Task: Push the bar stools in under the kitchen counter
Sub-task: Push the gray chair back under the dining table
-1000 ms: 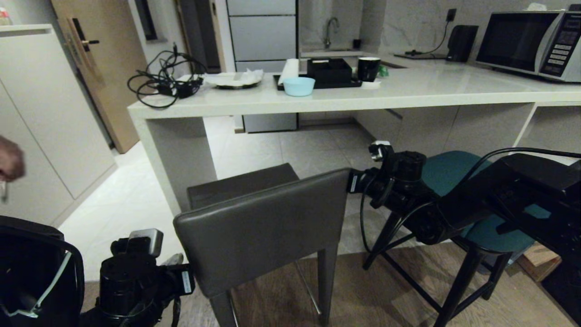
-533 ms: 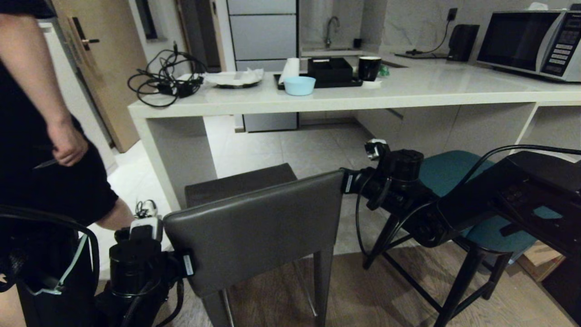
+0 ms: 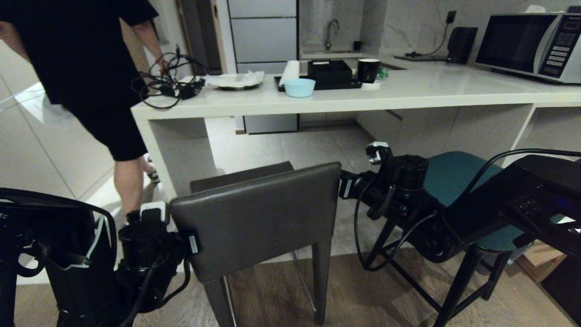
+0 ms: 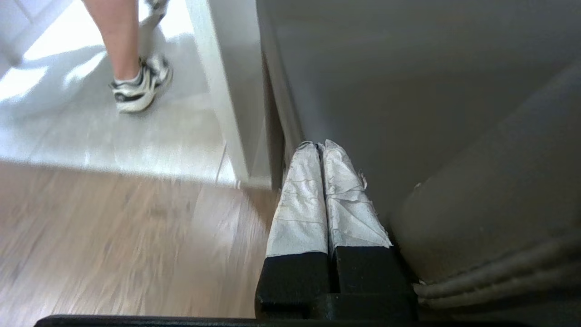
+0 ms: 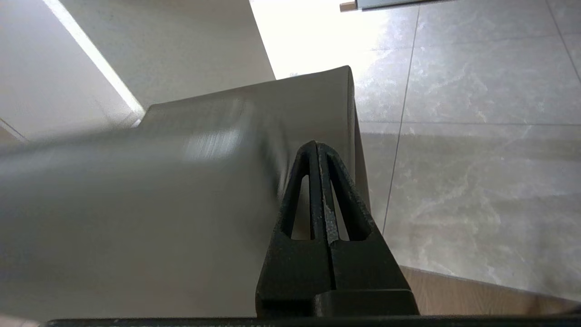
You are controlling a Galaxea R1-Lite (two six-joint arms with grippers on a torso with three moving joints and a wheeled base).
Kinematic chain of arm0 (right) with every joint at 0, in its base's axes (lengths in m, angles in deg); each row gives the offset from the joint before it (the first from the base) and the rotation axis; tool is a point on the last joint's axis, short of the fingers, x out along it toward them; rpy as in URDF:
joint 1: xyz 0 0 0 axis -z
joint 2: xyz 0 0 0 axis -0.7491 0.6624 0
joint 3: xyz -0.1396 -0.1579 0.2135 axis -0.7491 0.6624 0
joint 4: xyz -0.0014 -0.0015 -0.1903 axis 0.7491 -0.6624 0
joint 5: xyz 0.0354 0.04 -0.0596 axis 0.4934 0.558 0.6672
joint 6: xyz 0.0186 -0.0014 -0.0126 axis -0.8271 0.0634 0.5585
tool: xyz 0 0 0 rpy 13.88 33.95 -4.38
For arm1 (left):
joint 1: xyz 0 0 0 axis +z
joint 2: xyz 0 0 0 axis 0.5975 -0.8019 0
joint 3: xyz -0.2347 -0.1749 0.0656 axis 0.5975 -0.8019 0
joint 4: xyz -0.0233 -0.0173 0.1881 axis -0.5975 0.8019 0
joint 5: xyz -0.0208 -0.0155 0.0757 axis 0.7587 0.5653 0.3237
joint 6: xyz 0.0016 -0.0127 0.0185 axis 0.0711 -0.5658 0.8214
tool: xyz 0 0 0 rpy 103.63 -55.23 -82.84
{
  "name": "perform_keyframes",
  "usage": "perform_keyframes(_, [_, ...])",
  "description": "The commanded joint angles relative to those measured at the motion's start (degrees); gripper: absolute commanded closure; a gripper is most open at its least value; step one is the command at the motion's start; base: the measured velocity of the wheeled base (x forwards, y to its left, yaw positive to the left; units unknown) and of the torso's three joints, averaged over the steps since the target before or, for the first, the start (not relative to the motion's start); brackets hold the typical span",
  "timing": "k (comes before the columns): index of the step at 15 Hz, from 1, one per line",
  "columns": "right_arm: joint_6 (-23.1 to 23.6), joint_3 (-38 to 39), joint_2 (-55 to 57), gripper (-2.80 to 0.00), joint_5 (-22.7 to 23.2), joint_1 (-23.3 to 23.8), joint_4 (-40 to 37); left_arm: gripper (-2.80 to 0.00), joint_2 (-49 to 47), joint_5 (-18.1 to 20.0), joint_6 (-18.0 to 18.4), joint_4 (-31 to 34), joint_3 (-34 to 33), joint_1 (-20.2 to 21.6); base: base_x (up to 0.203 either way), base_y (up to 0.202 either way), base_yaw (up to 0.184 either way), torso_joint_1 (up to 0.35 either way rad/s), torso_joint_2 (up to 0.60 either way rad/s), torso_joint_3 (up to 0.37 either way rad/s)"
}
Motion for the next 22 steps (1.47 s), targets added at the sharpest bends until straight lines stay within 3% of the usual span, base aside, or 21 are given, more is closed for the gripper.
perform_keyframes(1, [-0.1,1.1,-0.7,0.0,0.6,-0.3,0.3,0.0,-2.4,0.2,1.5,0.0,2.6,1.1,0.0,0.0,0.0,0.0,0.0,0.0])
perform_keyframes(6, [-0.1,1.5,-0.4,0.0,0.7,0.1,0.3,0.0,-1.0,0.2,1.5,0.0,1.9,1.6,0.0,0.0,0.0,0.0,0.0,0.0])
perform_keyframes(10, [-0.1,2.1,0.4,0.0,5.6,7.6,1.0,0.0,1.9,0.2,1.2,0.0,-2.4,1.5,0.0,0.0,0.0,0.0,0.0,0.0])
perform_keyframes(16, [-0.9,1.3,0.2,0.0,8.7,14.5,1.2,0.0,1.5,-0.3,0.8,0.0,-3.2,-0.9,0.0,0.0,0.0,0.0,0.0,0.0])
perform_keyframes(19, [-0.9,-4.8,4.9,0.0,10.0,14.8,0.9,0.0,0.8,-1.7,0.4,0.0,-3.2,-3.1,0.0,0.0,0.0,0.0,0.0,0.0])
perform_keyframes(22, [-0.6,-16.0,11.0,0.0,11.6,15.4,-3.4,0.0,0.2,-2.9,-0.7,0.0,-3.7,-3.5,0.0,0.0,0.0,0.0,0.0,0.0])
